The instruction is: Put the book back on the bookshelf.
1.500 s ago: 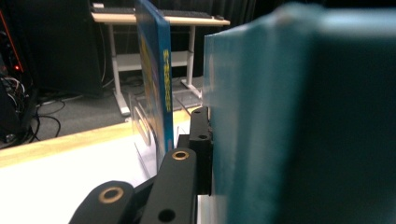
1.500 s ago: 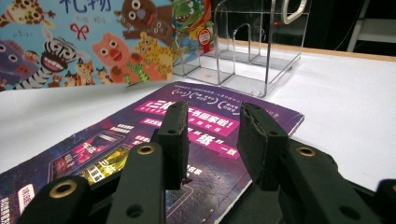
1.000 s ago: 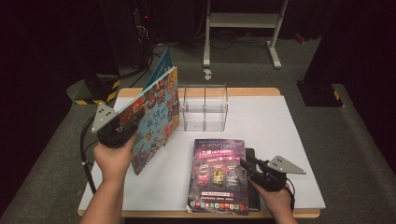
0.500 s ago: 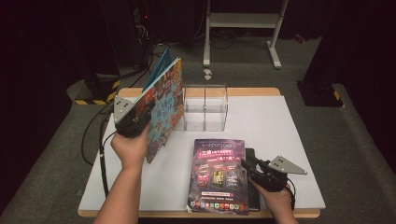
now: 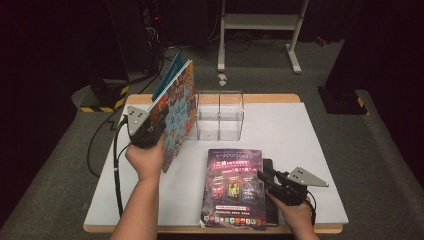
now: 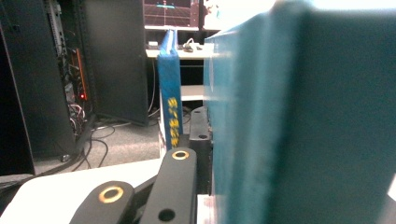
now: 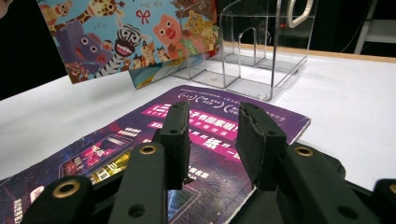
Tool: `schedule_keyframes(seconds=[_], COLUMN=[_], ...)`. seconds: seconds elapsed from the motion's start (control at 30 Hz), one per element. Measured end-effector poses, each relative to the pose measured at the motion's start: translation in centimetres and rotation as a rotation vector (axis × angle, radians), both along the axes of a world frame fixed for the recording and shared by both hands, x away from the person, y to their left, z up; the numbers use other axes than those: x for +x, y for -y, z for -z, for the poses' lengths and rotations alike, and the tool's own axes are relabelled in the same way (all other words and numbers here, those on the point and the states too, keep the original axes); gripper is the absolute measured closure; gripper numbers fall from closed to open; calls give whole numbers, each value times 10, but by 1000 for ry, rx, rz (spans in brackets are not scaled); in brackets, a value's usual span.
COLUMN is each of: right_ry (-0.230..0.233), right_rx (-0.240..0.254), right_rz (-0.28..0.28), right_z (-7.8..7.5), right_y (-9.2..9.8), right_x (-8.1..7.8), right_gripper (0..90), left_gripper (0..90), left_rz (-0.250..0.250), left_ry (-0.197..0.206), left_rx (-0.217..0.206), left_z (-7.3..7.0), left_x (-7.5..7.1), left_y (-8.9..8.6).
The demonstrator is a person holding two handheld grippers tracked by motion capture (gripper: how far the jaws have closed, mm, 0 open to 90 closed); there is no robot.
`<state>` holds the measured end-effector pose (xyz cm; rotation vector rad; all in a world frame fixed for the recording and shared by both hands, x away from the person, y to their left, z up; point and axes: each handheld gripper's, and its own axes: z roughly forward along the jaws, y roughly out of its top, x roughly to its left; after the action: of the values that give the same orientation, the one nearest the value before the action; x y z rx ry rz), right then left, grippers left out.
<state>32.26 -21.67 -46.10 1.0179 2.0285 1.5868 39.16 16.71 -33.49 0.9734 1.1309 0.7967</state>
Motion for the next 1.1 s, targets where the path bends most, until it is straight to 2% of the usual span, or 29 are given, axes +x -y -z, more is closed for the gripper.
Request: schedule_keyframes(seconds=[0.17,0.33,0.43,0.73,1.1], right_ry=[-2,0,-2,1,-3], right_rx=[-2,-3,-2,1,0], right_rz=[-1,-3,-1,-1,-5], right_z=[0,0,0,0,1], right_y=[-1,-2,-1,0,0], right_x=[0,0,0,0,0], right_gripper=[637,639,639,640,643], left_gripper=[812,811,811,811,811], left_rz=[12,3,-3,-23,-50], left_ry=[-10,-10,-6,3,9], left_rx=[10,30,16,15,-1], left_z=[7,9,8,6,12], left_x=[-4,-4,-2,8,27], left_y=[5,11,12,17,23])
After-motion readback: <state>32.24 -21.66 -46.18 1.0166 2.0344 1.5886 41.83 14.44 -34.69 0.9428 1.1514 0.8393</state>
